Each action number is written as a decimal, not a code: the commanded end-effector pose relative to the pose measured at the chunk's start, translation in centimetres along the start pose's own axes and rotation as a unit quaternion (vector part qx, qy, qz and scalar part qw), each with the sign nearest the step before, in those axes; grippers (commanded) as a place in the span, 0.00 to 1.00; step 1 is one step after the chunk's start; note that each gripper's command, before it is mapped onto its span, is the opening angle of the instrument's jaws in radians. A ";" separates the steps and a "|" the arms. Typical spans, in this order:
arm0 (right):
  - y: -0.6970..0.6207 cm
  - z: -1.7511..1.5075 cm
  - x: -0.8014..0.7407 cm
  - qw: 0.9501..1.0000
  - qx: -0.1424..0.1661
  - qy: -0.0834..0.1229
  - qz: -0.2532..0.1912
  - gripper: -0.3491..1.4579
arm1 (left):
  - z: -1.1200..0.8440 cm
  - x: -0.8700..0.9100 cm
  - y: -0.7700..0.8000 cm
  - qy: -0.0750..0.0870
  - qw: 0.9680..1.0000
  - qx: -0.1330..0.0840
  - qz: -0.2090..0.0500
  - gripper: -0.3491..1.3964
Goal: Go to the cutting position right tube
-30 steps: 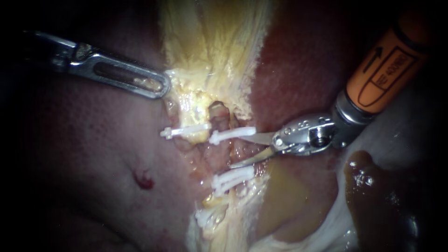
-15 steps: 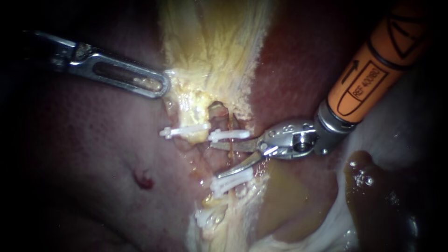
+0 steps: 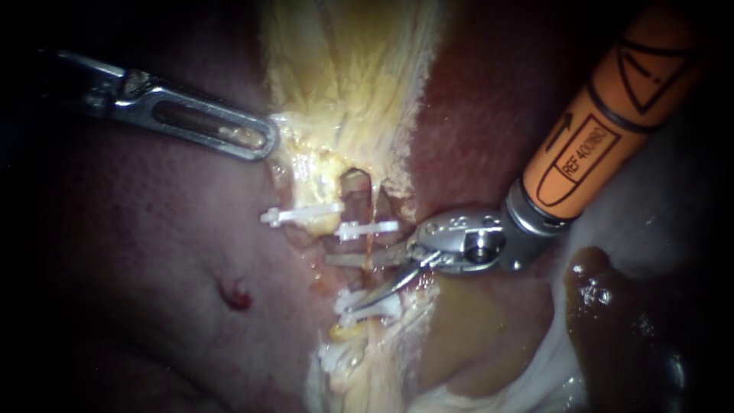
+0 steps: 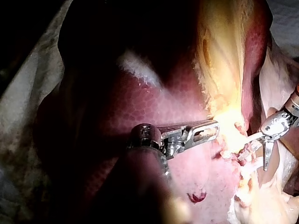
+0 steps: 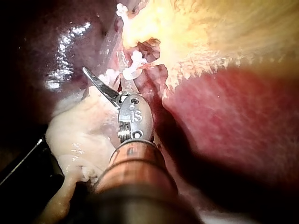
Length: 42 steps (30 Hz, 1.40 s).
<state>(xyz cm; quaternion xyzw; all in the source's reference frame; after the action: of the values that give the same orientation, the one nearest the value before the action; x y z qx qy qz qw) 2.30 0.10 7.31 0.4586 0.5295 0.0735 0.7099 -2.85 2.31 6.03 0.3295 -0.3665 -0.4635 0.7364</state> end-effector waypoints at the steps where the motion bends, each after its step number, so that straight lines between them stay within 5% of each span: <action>1: 0.01 0.02 0.00 1.000 -0.003 0.001 0.000 0.91 | 0.00 0.00 0.00 0.000 1.000 0.000 0.000 0.00; 16: 0.08 0.15 0.08 1.000 -0.017 0.017 0.001 0.91 | 0.01 -0.01 0.02 0.000 1.000 0.000 0.000 0.00; 35: -0.23 0.16 0.32 0.999 0.000 0.044 0.003 0.91 | 0.00 -0.01 0.06 0.000 1.000 0.000 0.000 0.00; 42: -0.23 0.16 0.32 0.999 0.000 0.044 0.003 0.90 | 0.00 -0.01 0.07 0.000 1.000 0.000 0.000 0.00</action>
<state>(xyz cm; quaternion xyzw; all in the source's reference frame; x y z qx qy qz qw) 2.49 0.07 6.92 0.4568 0.5591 0.0950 0.6854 -2.82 2.34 6.08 0.3298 -0.3664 -0.4635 0.7363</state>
